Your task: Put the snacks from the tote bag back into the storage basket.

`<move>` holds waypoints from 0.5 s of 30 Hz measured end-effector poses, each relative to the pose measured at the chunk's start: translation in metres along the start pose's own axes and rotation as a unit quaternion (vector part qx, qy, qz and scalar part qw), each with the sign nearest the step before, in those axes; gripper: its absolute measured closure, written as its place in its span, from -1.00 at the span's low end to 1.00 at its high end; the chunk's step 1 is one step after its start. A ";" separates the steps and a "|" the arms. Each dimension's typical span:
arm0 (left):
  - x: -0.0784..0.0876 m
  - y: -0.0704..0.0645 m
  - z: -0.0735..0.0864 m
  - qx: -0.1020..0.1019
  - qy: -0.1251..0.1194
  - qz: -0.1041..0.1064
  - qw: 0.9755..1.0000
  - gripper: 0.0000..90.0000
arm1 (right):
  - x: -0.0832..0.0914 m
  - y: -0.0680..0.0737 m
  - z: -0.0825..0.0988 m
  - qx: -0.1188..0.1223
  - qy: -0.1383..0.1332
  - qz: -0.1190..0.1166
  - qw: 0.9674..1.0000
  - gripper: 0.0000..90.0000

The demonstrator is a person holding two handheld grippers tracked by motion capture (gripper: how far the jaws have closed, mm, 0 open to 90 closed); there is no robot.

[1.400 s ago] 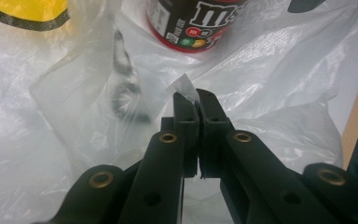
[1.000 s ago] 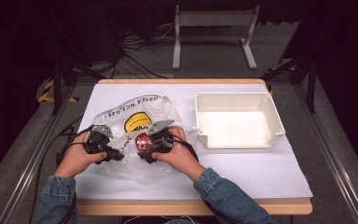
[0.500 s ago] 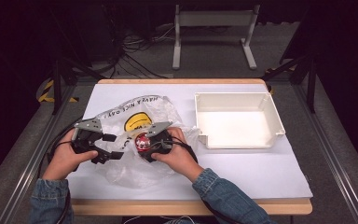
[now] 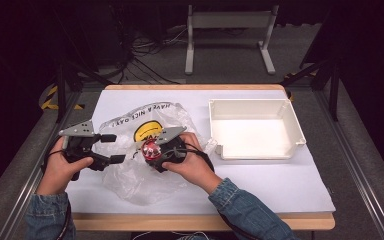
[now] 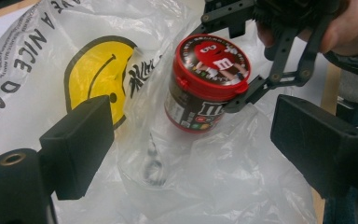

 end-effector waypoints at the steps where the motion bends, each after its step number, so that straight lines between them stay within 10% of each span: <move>1: 0.000 0.000 0.000 0.001 -0.001 0.002 1.000 -0.69 | 0.005 0.001 -0.004 0.005 -0.003 -0.007 1.000 -0.44; 15: 0.005 0.006 0.004 0.008 -0.008 0.004 1.000 -0.81 | 0.036 0.001 -0.018 0.018 -0.012 -0.035 0.999 -0.45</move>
Point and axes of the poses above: each handheld gripper's, and its own axes: x roughly backward along the jaws, z roughly out of its underside, y roughly to its left, the point moved 4 cm from there along -x, roughly forward along the jaws, and after that the axes turned 9 degrees about y, right-handed, at the moved point
